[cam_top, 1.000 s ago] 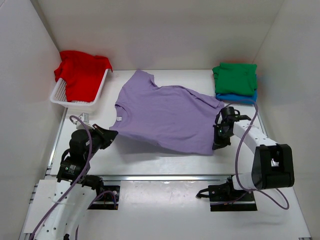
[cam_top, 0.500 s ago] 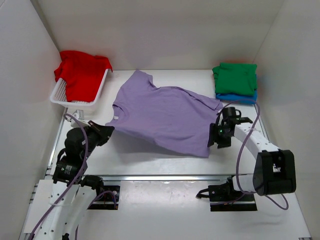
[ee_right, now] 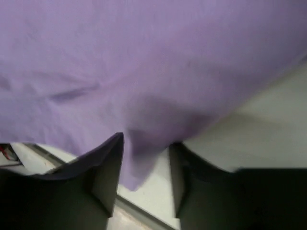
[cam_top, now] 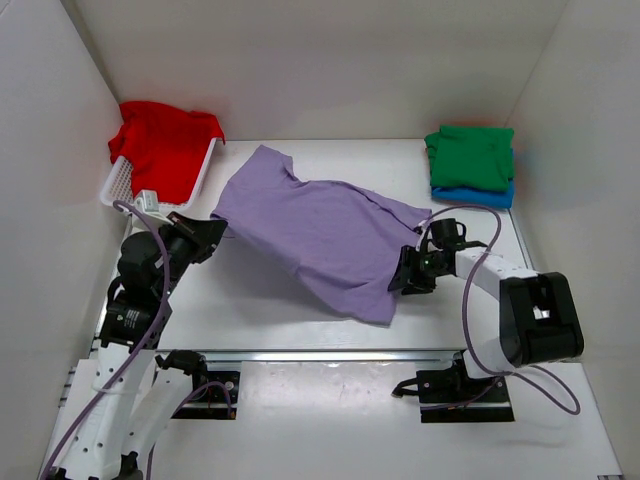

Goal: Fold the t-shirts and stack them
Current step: Flatten out the tshirt

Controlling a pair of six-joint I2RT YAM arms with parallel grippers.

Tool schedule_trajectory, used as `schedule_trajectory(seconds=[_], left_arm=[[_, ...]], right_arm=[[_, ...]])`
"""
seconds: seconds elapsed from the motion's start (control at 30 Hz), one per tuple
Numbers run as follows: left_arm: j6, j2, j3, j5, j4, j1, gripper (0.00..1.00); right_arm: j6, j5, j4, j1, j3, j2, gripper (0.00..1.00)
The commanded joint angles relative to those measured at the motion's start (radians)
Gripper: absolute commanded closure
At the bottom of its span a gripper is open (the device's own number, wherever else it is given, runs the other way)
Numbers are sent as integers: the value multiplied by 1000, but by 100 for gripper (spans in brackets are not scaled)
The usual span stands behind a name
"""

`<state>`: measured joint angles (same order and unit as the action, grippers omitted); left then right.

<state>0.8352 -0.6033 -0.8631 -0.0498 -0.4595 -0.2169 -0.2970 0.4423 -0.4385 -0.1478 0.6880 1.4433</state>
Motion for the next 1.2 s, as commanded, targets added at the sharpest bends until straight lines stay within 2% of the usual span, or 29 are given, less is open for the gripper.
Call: schedule_trajectory(seconds=[0.0, 0.03, 0.07, 0.17, 0.33, 0.5, 0.53, 0.6, 0.63, 0.67, 0.83, 1.1, 1.17], left_arm=[[22, 13, 16, -33, 45, 10, 100], [13, 14, 15, -33, 45, 10, 100], [18, 13, 9, -28, 45, 8, 100], [-7, 2, -28, -9, 24, 1, 100], [-31, -4, -45, 18, -7, -4, 100], [-13, 2, -4, -13, 24, 2, 100], [-2, 2, -2, -21, 25, 8, 100], [1, 7, 10, -22, 19, 5, 100], [-1, 7, 6, -18, 19, 5, 100], [-8, 8, 9, -15, 12, 4, 100], [-22, 17, 13, 8, -13, 10, 100], [-8, 27, 55, -16, 15, 13, 100], [-2, 33, 67, -24, 10, 7, 100]], right_arm=[[-30, 98, 167, 13, -10, 66, 62], [-27, 104, 164, 11, -5, 78, 94], [-19, 89, 124, 10, 31, 89, 100], [7, -34, -24, -13, 140, 28, 99], [79, -103, -309, 31, 433, -154, 100], [176, -135, -525, 83, 623, -117, 100], [177, -136, -531, 71, 634, -81, 99], [200, -116, -523, 34, 651, -32, 79], [203, -113, -513, 10, 656, -2, 75], [216, -116, -481, -31, 654, 14, 66], [208, -122, -362, -111, 615, 65, 62], [165, -212, -324, -4, 358, -18, 60], [144, -185, -286, -3, 242, -58, 60]])
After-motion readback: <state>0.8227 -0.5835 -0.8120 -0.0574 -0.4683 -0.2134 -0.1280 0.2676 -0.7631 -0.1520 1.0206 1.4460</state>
